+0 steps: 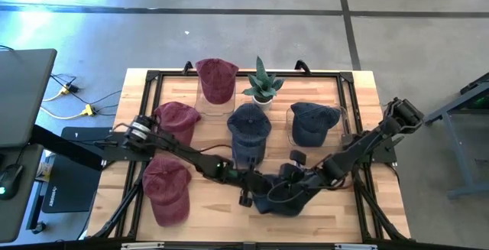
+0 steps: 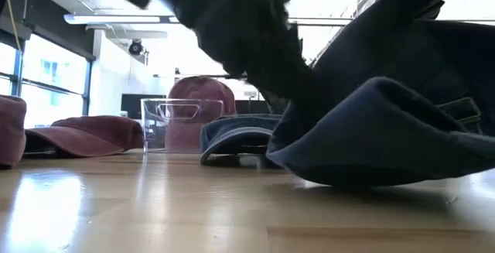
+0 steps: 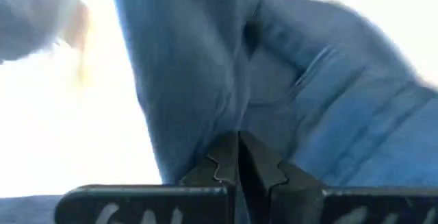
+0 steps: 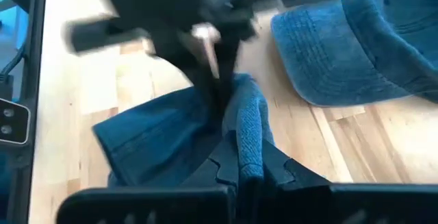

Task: Pick & Place hat
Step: Put the bottom blue cap into the right transparent bin

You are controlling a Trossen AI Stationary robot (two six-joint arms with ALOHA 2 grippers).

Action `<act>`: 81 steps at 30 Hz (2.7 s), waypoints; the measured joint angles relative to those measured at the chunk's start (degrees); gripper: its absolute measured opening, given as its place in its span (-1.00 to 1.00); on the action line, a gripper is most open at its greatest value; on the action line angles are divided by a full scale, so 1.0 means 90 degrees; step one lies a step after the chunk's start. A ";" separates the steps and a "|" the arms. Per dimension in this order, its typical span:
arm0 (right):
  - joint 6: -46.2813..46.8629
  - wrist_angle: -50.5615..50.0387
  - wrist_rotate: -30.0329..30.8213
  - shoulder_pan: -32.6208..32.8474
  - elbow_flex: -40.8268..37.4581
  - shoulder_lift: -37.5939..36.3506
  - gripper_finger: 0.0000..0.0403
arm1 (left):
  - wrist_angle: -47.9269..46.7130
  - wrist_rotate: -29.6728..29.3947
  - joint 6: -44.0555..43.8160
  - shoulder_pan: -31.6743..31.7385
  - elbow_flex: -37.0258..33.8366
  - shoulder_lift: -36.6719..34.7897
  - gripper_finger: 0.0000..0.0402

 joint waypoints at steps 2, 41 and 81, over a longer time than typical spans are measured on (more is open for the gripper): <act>-0.0020 -0.0002 0.0006 -0.0033 0.0000 0.0000 -0.93 | -0.0167 -0.0015 0.0119 -0.0071 -0.0002 -0.0103 -0.96; -0.0641 0.0412 -0.0175 -0.0231 0.0002 0.0428 -0.26 | -0.1281 -0.0548 -0.0294 0.0230 -0.0005 -0.0524 -0.96; 0.2127 -0.2144 -0.3209 0.0737 0.0002 0.0845 -0.99 | -0.1443 0.0744 -0.0444 0.0300 0.0806 0.0146 -0.96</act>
